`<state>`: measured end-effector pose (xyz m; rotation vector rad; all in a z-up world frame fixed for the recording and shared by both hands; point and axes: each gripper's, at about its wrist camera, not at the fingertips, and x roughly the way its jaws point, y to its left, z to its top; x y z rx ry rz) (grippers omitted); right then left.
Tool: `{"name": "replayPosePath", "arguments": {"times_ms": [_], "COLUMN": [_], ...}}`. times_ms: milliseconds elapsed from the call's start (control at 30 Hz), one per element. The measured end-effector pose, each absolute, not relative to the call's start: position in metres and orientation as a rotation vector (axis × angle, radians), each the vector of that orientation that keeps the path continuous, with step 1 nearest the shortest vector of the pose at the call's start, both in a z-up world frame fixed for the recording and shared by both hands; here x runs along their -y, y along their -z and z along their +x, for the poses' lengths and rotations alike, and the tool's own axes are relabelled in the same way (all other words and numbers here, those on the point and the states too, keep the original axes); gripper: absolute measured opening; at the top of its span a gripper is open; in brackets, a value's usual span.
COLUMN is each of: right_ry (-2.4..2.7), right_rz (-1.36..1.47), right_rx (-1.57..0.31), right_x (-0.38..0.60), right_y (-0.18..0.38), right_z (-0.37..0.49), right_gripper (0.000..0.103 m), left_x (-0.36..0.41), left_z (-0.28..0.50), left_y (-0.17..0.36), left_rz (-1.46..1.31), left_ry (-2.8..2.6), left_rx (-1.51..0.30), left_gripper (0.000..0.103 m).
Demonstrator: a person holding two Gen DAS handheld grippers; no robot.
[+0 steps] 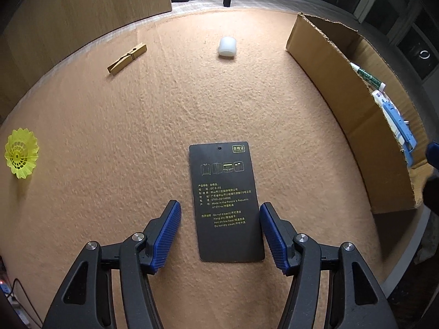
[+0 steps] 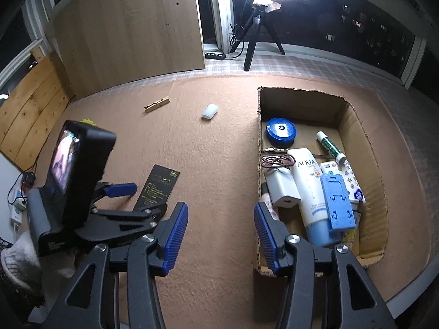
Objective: Organize objects
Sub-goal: 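Withdraw the left tool from the box and grasp the black card, then carry the black card into the box and open the left tool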
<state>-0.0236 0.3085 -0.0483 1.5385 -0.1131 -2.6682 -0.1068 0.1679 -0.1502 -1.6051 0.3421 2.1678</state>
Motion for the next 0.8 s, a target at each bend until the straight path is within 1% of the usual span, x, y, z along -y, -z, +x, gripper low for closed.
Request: {"name": "replayPosePath", "arguments": {"times_ms": [100,167,233,567,800], "right_ry": [2.668,2.676,2.685,2.731,2.760], "right_rz": [1.535,1.535,1.535,1.553,1.593], "right_rx": [0.135,0.141,0.140,0.190,0.256], "right_x": [-0.308,-0.310,-0.312,-0.337,-0.362], "right_y": [0.048,0.047,0.047,0.047,0.052], "right_z": [-0.018,-0.014,-0.010,0.010,0.030], "right_gripper": [0.047,0.047,0.047,0.047,0.047], "left_x": [-0.169,-0.170,-0.170,-0.162,-0.169], "left_z": [-0.104,-0.103,-0.102,-0.102,-0.103], "left_y": [0.151,0.151,0.150,0.142,0.109], "left_rz": [-1.594,-1.588,-1.580,-1.590,-1.506], "left_ry": [-2.176,-2.179,-2.184,-2.172,-2.188], "left_rx": [-0.364,-0.363,-0.367,-0.301,-0.275], "left_gripper": [0.061,0.057,0.050,0.049,0.049]}}
